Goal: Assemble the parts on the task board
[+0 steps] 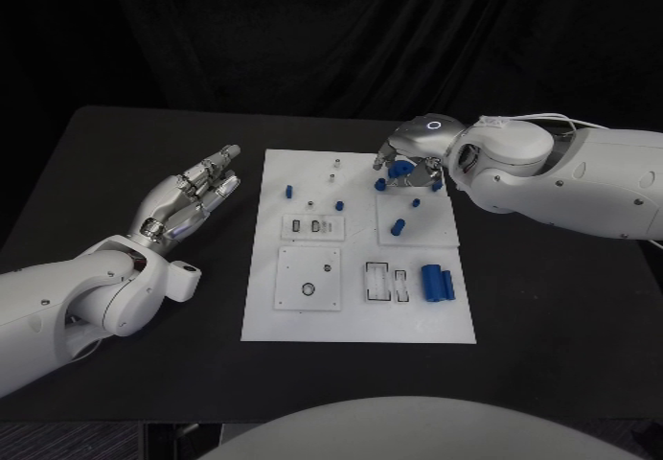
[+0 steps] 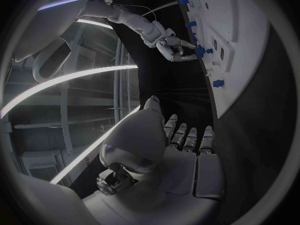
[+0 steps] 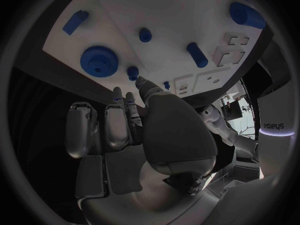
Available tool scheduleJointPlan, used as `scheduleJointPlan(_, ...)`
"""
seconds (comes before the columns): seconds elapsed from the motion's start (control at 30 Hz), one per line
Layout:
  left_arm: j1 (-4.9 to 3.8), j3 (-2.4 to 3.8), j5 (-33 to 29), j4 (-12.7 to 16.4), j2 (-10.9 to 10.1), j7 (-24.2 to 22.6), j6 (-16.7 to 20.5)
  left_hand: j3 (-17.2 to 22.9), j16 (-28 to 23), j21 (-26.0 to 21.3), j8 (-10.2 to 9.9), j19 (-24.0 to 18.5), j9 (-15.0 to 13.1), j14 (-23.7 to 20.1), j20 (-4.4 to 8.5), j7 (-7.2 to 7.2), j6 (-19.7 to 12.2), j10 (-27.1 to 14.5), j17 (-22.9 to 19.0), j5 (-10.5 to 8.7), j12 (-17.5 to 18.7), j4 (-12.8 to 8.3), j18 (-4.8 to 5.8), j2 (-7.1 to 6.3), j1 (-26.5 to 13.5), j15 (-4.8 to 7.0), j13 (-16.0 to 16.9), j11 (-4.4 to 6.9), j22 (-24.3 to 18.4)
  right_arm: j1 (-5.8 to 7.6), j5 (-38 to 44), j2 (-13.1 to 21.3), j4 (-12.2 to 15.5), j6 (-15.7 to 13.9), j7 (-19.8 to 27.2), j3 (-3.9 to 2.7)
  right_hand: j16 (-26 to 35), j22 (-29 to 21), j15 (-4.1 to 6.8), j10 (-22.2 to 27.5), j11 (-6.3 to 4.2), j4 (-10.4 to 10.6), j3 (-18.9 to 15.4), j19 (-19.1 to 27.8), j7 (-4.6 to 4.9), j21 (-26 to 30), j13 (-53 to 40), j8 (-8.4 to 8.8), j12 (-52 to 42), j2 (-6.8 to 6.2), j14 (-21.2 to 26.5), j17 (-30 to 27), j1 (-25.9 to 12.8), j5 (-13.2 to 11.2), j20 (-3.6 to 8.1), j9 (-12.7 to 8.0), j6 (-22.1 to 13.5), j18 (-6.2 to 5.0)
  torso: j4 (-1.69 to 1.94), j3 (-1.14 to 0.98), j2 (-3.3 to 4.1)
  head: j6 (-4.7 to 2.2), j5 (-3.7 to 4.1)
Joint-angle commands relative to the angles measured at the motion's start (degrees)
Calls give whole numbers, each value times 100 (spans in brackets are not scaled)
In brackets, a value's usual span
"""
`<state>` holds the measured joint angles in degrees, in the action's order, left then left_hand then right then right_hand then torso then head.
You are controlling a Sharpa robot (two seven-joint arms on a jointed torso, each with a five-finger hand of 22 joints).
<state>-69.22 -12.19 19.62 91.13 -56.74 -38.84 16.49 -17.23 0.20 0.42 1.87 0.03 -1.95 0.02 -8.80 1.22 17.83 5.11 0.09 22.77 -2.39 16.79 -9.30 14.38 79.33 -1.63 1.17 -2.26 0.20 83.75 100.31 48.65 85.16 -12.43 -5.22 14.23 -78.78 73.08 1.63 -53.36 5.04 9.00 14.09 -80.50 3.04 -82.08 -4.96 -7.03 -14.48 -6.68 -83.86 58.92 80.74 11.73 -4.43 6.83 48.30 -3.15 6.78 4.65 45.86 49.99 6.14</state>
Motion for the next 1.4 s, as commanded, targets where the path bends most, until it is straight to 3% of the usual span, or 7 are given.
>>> scheduleJointPlan(0.03,-16,5,29,-3,3,-1345,-84,41,-20,-23,12,10,-5,-2,8,-46,-7,-38,-9,32,36,-8,-101,-7,73,17,-10,14,-7,-19,59,-20,-24,-41,63,-4,22,15,-31,-54,2,-6,28,0,-13,26,-8,-3,-18,48,-66,13,15,34,-42,10,49,-75,-12,-13,65,1,9)
scheduleJointPlan(0.3,-15,4,29,-40,32,-1326,-128,58,-20,-23,14,10,-7,-2,-6,-119,9,-48,-9,79,39,-7,-102,4,110,16,-11,22,-7,-44,59,-65,-74,32,100,-4,28,26,-42,-108,6,-30,85,-3,6,29,-3,4,-2,57,-62,15,54,125,-55,31,87,-74,23,-18,100,1,32)
scheduleJointPlan(0.5,-15,4,29,-41,34,-1313,-148,63,-20,-23,13,10,-6,-2,-13,-138,2,-56,-9,102,42,-8,-102,5,124,15,-13,26,-7,-81,59,-102,-132,24,126,-4,37,30,-59,-222,1,-34,144,2,49,38,-1,-21,6,51,-57,15,59,168,-72,72,200,-74,3,-12,119,1,5)
scheduleJointPlan(0.73,-15,4,29,-39,24,-1287,-176,74,-20,-21,11,11,-5,-2,-28,-153,-3,-63,-9,160,45,-8,-103,9,152,2,-13,18,-6,-127,59,-145,-207,6,168,-4,50,50,-79,-373,-7,-71,305,1,72,44,18,-82,61,44,-48,14,120,317,-92,167,419,-74,23,-7,133,1,7)
scheduleJointPlan(1.1,-15,3,29,-51,10,-1236,-212,103,-20,-21,10,12,-4,-2,-59,-171,-18,-71,-9,367,46,-7,-105,5,237,-24,-14,-2,-5,-187,59,-224,-321,-220,285,-4,105,80,-40,-948,-144,-136,537,6,109,58,-12,-253,37,95,-23,-52,207,181,-67,406,862,-74,14,-17,147,1,-43)
scheduleJointPlan(1.13,-15,3,29,-51,7,-1232,-215,104,-20,-20,10,13,-4,-2,-61,-169,-19,-73,-9,381,47,-7,-105,4,242,-25,-14,-3,-4,-189,59,-225,-325,-250,293,-4,293,-78,-7,-1004,-157,-160,574,110,110,160,-4,-274,76,121,72,-415,240,76,-46,459,919,-111,11,-19,148,1,-49)
scheduleJointPlan(1.4,-15,3,29,-76,5,-1201,-237,115,-20,-20,11,13,-5,-2,-65,-171,-16,-72,-9,446,46,-9,-105,-6,281,-26,-14,-5,-5,-201,59,-215,-339,-623,350,-4,376,-21,116,-1442,-294,-263,597,72,183,174,-19,-511,138,220,29,-413,329,-19,71,737,1381,-98,10,-18,149,-18,-74)
